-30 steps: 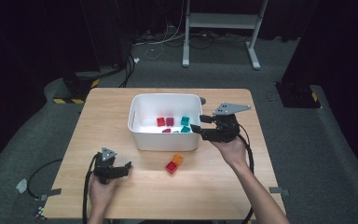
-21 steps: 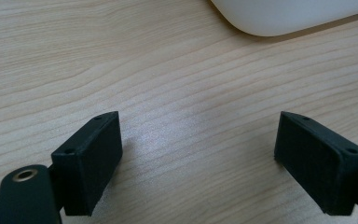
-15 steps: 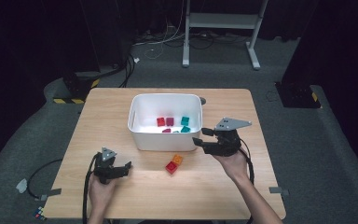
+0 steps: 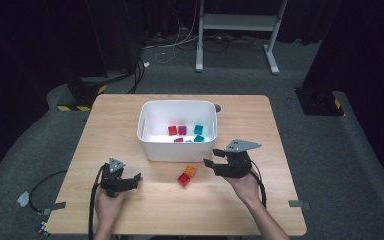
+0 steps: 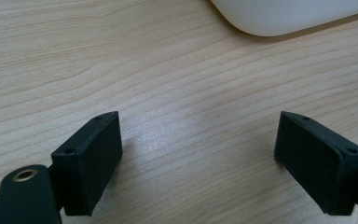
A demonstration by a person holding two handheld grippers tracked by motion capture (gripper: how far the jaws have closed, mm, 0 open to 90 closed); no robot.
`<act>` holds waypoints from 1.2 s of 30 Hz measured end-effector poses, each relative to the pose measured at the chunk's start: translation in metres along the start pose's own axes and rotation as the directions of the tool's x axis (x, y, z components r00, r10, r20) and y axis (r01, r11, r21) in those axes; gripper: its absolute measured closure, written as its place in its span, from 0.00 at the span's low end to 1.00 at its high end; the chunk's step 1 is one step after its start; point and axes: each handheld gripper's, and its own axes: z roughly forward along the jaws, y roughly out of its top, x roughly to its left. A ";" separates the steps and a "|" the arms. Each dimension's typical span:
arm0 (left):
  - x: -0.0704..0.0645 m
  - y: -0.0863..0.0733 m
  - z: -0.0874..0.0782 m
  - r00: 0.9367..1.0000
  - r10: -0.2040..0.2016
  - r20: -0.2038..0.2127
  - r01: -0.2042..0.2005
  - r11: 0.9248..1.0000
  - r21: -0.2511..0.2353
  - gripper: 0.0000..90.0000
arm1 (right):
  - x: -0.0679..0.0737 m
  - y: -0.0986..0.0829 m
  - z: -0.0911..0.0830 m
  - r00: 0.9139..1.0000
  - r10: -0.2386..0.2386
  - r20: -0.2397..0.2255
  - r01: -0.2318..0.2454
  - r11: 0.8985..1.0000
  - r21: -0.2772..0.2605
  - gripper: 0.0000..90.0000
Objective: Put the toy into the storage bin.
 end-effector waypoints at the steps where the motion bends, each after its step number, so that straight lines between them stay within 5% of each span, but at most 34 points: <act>1: 0.000 0.000 0.000 1.000 0.000 0.000 0.000 1.000 0.000 0.17 | 0.000 -0.002 0.002 1.000 0.000 0.000 0.000 1.000 0.001 0.50; 36: 0.000 0.000 0.000 1.000 0.000 0.000 0.000 1.000 0.000 0.17 | 0.010 -0.037 0.081 1.000 -0.019 0.010 0.017 0.987 0.158 0.50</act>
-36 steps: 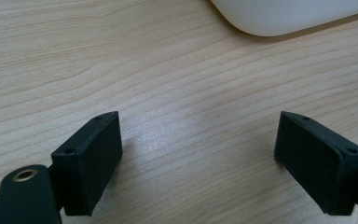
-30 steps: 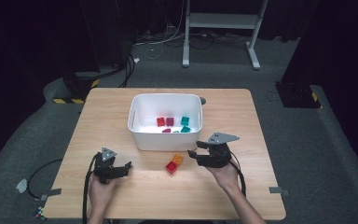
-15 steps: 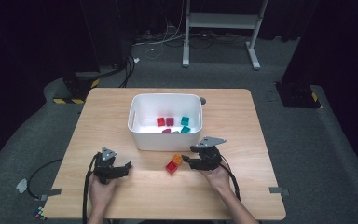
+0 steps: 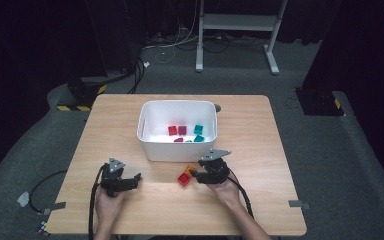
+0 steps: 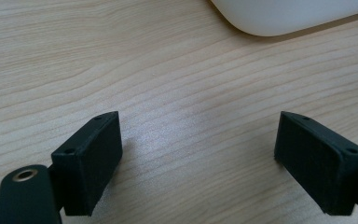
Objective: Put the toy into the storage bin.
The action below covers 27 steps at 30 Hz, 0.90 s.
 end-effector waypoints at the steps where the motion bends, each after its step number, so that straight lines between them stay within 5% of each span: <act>1: 0.000 0.000 0.000 1.000 -0.001 0.000 0.001 1.000 0.000 0.17 | 0.000 0.000 0.000 1.000 0.004 -0.001 -0.004 1.000 0.001 0.50; 16: 0.000 0.000 0.000 1.000 -0.001 0.001 0.001 1.000 0.000 0.17 | 0.006 0.001 0.015 1.000 -0.014 -0.011 0.014 0.999 0.029 0.51; 27: 0.000 0.000 0.000 1.000 0.001 0.000 -0.001 1.000 0.000 0.17 | 0.010 -0.002 0.019 0.999 -0.051 -0.001 0.051 0.997 0.052 0.63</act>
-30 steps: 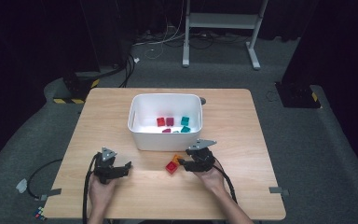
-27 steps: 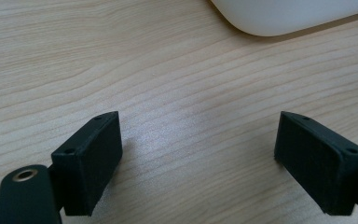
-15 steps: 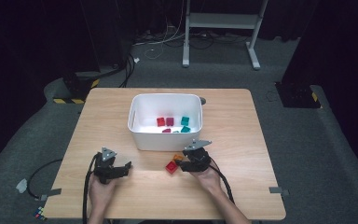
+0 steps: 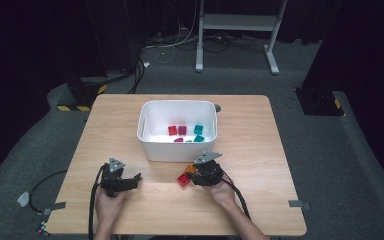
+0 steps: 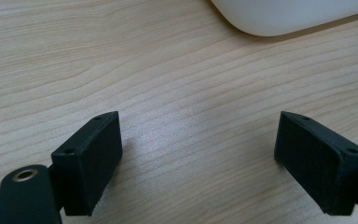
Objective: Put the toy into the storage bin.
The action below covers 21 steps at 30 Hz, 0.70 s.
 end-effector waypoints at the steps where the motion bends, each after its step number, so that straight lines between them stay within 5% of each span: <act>1: 0.000 0.000 0.000 1.000 0.000 0.000 0.000 1.000 0.000 0.17 | 0.000 0.000 0.000 1.000 -0.004 -0.001 0.004 1.000 0.000 0.63; 21: 0.000 0.000 0.000 1.000 -0.002 0.001 0.002 1.000 0.000 0.17 | -0.008 -0.004 -0.014 1.000 0.008 -0.024 -0.008 1.000 0.000 0.65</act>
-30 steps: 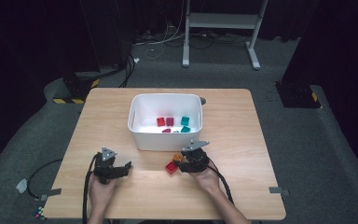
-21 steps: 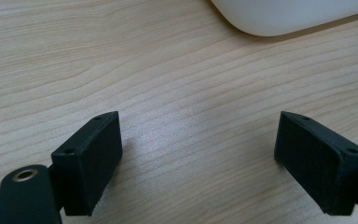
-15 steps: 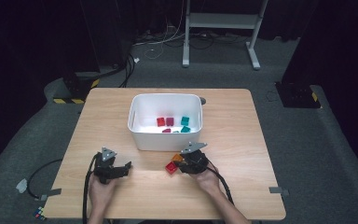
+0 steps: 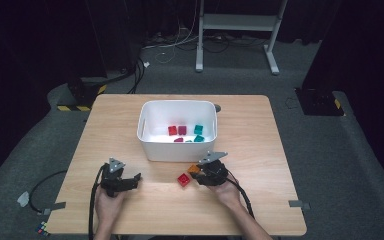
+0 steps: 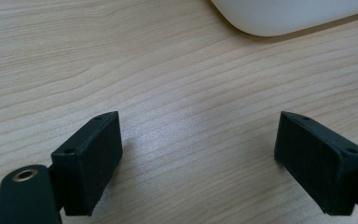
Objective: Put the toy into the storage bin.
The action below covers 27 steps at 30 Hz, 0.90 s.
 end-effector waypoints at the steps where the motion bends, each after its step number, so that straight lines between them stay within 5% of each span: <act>1: 0.000 0.000 0.000 1.000 0.002 -0.001 -0.002 1.000 0.000 0.17 | -0.001 0.000 -0.001 1.000 -0.002 -0.001 0.002 1.000 -0.002 0.65; 27: 0.000 0.000 0.000 1.000 0.000 0.000 0.000 1.000 0.000 0.17 | -0.012 -0.003 -0.024 0.999 0.053 -0.010 -0.053 0.998 -0.031 0.65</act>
